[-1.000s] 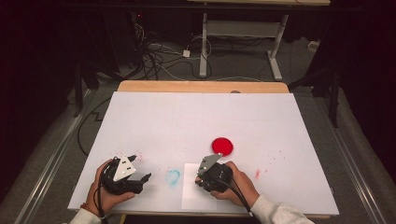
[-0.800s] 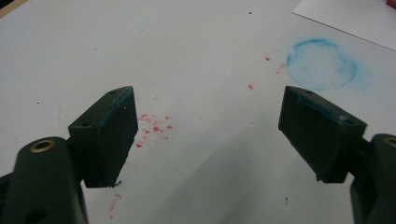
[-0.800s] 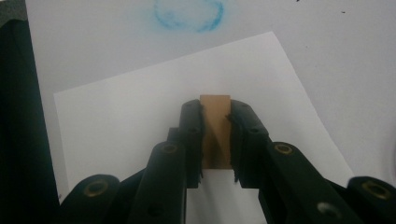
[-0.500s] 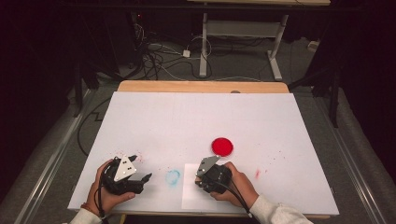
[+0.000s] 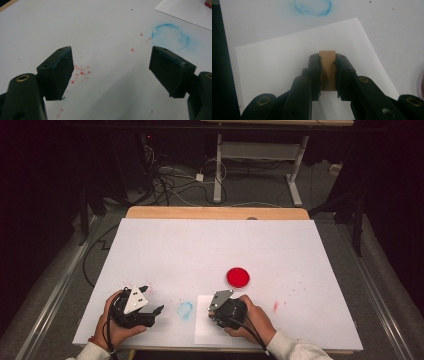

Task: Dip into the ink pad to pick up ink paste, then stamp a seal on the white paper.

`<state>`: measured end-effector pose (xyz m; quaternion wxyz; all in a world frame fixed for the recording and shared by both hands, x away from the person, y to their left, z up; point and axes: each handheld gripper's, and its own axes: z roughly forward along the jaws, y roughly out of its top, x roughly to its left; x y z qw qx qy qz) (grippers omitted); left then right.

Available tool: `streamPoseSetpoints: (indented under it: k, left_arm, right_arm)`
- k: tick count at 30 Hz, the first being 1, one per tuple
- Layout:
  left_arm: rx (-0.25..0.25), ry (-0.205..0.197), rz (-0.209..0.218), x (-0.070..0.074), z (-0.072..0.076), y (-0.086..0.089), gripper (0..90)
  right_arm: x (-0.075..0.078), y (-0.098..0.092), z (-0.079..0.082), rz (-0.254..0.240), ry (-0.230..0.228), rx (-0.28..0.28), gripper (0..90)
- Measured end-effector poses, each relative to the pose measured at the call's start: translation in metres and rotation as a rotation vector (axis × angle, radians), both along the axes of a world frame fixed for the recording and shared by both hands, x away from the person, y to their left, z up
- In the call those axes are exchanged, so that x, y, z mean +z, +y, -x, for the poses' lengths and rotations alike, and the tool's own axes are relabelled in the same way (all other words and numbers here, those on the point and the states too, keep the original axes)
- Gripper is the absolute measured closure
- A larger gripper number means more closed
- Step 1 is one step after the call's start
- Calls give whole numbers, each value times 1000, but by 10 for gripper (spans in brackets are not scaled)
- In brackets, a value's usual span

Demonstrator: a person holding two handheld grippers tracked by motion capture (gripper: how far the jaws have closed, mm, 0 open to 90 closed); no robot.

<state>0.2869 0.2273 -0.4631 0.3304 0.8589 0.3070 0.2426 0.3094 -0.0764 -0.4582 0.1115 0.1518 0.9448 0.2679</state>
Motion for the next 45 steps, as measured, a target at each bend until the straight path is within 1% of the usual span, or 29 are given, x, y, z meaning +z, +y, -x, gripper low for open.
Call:
streamPoseSetpoints:
  k: [3, 5, 7, 9, 10, 13, 15, 17, 18, 19, 20, 21, 22, 25, 27, 28, 31, 35, 39, 43, 45]
  left_arm:
    - [0, 3, 3, 0, 0, 0, 194]
    - [0, 4, 5, -1, -1, 1, 194]
    - [2, 6, 6, -1, -1, 1, 194]
    - [6, 7, 12, -1, -2, 2, 194]
    - [7, 9, 12, -1, -2, 2, 194]
    - [9, 14, 13, -3, -3, 3, 195]
    - [8, 14, 11, -3, -3, 3, 195]
    - [11, 11, 12, -2, -3, 3, 195]
    - [7, 10, 11, -1, -3, 3, 196]
    - [5, 7, 12, -1, -4, 3, 195]
    - [5, 4, 11, 0, -3, 3, 195]
    - [1, 4, 14, 0, -3, 2, 195]
    - [1, 4, 14, 0, -3, 2, 195]
    - [1, 11, 11, -2, -4, 3, 195]
    - [5, 11, 16, -2, -4, 4, 195]
    - [4, 10, 17, -2, -4, 4, 196]
    - [2, 11, 19, -2, -4, 4, 195]
    - [2, 14, 19, -3, -4, 5, 195]
    - [1, 14, 12, -3, -3, 4, 195]
    - [2, 16, 13, -3, -2, 5, 195]
    - [4, 10, 18, -2, -2, 5, 195]
  right_arm:
    - [-1, -1, -2, -16, 17, -7, 764]
    - [0, -1, -2, -10, 15, -5, 765]
    - [0, -1, -3, -9, 26, -3, 765]
    - [0, -3, -6, -26, 52, -3, 765]
    - [-1, -4, -7, -31, 58, -4, 765]
    - [-1, -3, -7, -25, 48, 4, 765]
    - [0, -4, -8, -27, 59, 5, 764]
    - [0, -3, -8, -23, 54, 12, 763]
    - [0, -4, -7, -27, 48, 14, 763]
    - [2, -6, -7, -40, 55, 10, 762]
    - [6, -8, -8, -69, 55, 7, 762]
    - [12, -10, -7, -91, 49, 6, 762]
    - [12, -10, -7, -91, 49, 6, 762]
    - [30, -16, -5, -136, 6, -1, 762]
    - [35, -19, -4, -146, 0, 3, 762]
    - [37, -20, -4, -148, -11, -1, 762]
    - [42, -23, -3, -155, -29, -2, 762]
    - [48, -27, -3, -166, -32, -2, 762]
    - [53, -31, -3, -166, -45, -9, 762]
    - [60, -37, -3, -191, -56, -28, 762]
    - [63, -40, -4, -194, -60, -29, 761]
